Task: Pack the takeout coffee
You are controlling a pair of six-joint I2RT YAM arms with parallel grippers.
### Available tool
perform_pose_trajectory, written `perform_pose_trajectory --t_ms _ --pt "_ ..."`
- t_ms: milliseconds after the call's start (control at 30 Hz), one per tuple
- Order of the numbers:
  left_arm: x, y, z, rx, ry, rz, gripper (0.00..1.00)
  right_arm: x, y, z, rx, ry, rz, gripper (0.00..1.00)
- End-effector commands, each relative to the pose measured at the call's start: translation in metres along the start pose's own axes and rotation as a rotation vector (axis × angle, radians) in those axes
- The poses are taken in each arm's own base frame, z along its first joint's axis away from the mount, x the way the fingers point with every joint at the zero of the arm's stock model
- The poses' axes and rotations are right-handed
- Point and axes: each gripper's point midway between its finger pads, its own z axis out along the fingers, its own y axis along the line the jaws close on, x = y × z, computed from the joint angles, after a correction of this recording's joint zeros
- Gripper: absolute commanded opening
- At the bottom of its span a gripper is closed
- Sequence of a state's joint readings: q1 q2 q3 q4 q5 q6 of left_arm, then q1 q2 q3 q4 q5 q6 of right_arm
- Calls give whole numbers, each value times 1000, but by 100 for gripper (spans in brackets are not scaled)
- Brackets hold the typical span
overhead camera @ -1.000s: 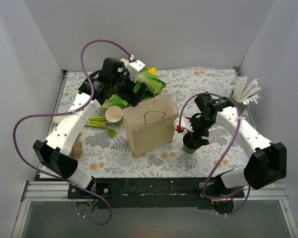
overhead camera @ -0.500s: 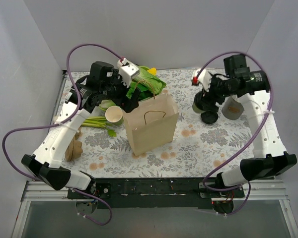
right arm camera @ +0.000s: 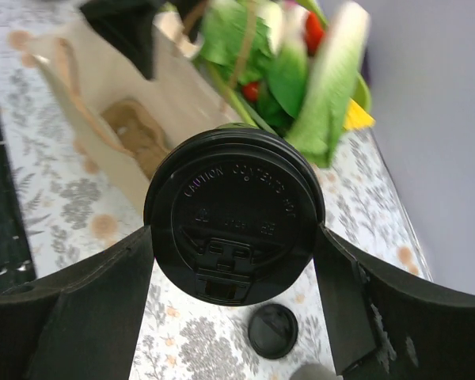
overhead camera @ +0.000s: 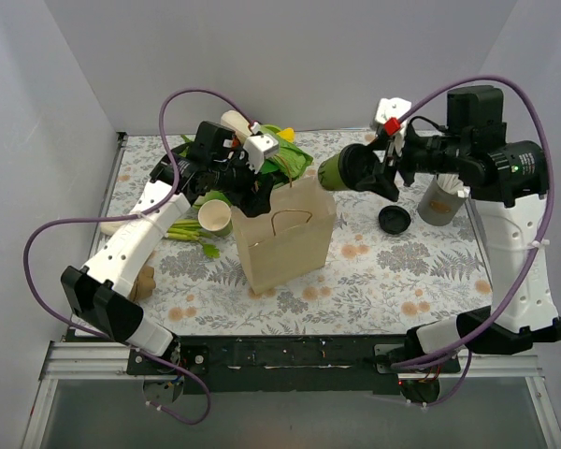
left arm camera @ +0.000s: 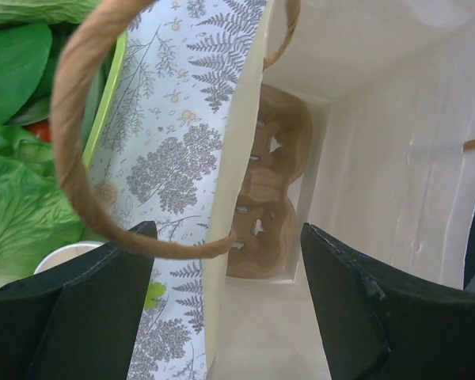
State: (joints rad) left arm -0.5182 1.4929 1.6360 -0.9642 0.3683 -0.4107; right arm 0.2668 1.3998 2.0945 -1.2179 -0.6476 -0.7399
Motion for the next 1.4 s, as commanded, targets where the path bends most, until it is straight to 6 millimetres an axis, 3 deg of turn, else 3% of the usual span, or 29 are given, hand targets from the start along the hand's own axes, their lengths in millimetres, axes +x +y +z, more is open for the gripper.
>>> perform_pose_trajectory --t_ms 0,200,300,367,467,567,667,800,867,967,1133,1167,1200,1367 --pt "-20 -16 -8 80 -63 39 73 -7 50 20 -213 -23 -16 1" --pt "-27 -25 -9 107 -86 46 72 -13 56 45 -257 -24 -60 1" --pt "-40 -25 -16 90 -124 39 78 -10 60 61 -272 4 -116 1" --pt "-54 -22 -25 52 -166 25 88 -4 68 75 -305 31 -143 1" --pt "-82 -20 -49 3 -253 45 91 12 85 87 -379 97 -192 1" --pt "-108 -17 -80 -66 -367 61 93 20 95 81 -402 137 -223 1" --pt "-119 -10 -97 -136 -425 58 94 31 104 67 -402 150 -285 1" --pt "-105 25 -90 -317 -406 11 94 53 123 52 -424 190 -402 1" --pt "-93 38 -75 -358 -384 -12 95 76 142 49 -475 234 -471 1" --pt "-74 45 -52 -361 -312 -27 95 89 150 53 -500 260 -514 1" --pt "-36 37 -11 -266 -201 -87 95 81 146 66 -455 226 -613 1" --pt "-25 34 -3 -244 -172 -102 94 71 145 69 -419 189 -659 1" --pt "-21 33 4 -227 -159 -113 95 77 148 74 -423 190 -675 1" --pt "-7 24 28 -142 -97 -140 93 64 152 86 -398 134 -768 1"
